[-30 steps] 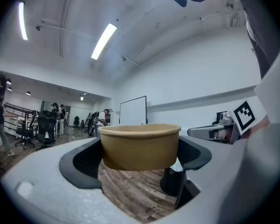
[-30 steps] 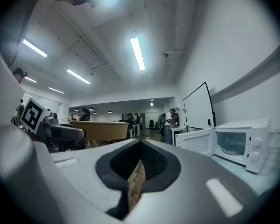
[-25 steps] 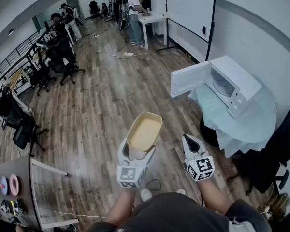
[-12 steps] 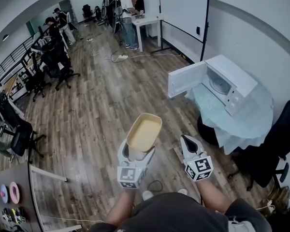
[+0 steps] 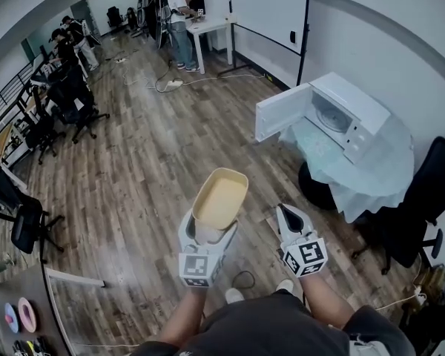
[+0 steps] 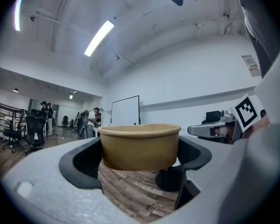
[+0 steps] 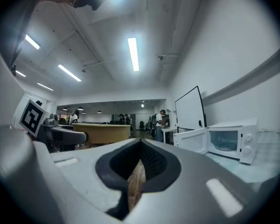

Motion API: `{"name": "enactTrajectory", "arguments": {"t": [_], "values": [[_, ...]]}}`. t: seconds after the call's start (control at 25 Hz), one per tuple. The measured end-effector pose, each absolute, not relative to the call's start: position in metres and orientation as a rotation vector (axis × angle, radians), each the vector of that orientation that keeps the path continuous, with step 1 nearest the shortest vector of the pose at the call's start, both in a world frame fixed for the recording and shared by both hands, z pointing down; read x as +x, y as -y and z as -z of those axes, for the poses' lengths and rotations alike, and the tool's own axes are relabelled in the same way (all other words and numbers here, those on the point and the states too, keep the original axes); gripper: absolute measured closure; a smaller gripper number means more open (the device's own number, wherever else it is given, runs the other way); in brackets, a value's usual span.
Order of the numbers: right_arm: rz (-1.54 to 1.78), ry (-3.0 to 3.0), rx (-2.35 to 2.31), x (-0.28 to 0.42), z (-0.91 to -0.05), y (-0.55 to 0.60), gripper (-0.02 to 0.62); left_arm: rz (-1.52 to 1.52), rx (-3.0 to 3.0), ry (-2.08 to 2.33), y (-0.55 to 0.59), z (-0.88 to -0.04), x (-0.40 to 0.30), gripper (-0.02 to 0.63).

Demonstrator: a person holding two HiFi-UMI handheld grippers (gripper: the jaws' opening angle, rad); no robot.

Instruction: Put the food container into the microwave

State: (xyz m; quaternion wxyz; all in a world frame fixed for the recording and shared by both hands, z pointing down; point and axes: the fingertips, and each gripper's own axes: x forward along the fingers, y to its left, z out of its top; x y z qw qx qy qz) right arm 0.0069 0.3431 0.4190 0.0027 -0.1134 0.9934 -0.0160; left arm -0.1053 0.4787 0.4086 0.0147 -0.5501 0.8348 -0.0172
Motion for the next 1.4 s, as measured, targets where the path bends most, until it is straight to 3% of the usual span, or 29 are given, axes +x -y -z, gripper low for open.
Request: {"name": "enactTrajectory", "arguments": {"t": [0.44,1.4], "values": [[0.108,-3.157,-0.414,0.004,-0.438,-0.296,0.598,0.058,-1.823,-2.556,-0.42,-0.425,-0.118,0.098],[0.153,-3.131,-0.415,-0.048,-0.446,-0.035,0.598,0.179,-1.867,-2.571,-0.162,-0.44,-0.166,0.098]]}}
